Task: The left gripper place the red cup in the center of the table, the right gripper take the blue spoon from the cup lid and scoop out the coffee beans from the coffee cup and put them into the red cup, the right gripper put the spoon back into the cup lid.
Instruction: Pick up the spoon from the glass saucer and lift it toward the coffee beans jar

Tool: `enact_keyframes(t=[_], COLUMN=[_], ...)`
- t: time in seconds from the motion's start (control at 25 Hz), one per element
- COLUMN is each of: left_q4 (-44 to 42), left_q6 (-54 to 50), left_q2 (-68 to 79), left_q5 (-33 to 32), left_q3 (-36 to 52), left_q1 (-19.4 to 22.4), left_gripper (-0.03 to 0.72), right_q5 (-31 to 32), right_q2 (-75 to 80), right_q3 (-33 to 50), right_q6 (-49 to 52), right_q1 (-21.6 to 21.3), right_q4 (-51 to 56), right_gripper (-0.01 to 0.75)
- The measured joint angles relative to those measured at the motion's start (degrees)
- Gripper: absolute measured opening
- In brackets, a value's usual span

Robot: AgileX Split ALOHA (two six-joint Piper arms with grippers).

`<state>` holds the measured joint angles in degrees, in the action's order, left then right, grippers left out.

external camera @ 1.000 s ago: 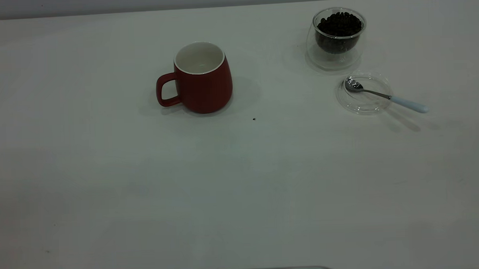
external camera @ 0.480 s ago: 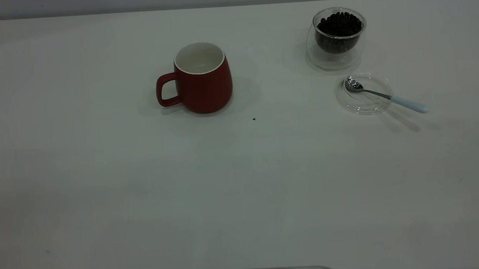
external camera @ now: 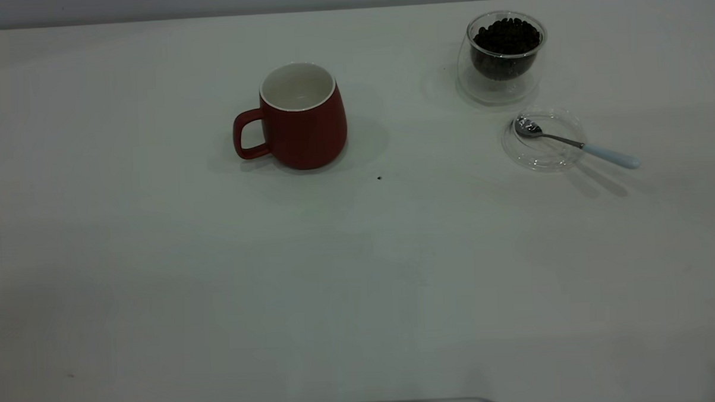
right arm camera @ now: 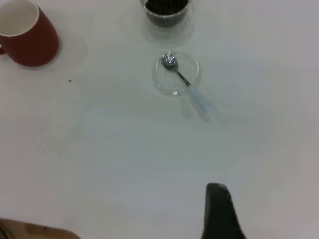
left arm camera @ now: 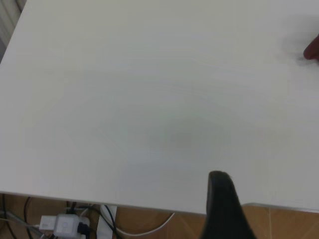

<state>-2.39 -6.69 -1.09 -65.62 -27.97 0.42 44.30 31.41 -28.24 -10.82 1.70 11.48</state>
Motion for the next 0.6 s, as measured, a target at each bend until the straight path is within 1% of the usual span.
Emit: enact_keyframes(t=[0.12,0.32,0.6], left_q4=[0.0,0.0,0.0], left_q6=[0.04,0.04,0.04], left_q2=[0.0,0.0,0.0], left_q5=[0.0,0.0,0.0], left_q3=[0.0,0.0,0.0], left_q1=[0.0,0.0,0.0], left_gripper=[0.518,0.518,0.518], right_q5=[-7.18,-17.49,-22.72], right_q2=[10.99,28.54,50.45], right_q3=[0.0,-0.07,-4.99], right_q6=[-3.52,-14.5,-35.95], right_q1=[0.0,0.0,0.0], right_q4=[4.34,19.16,42.91], right_gripper=[0.526,0.527,0.527])
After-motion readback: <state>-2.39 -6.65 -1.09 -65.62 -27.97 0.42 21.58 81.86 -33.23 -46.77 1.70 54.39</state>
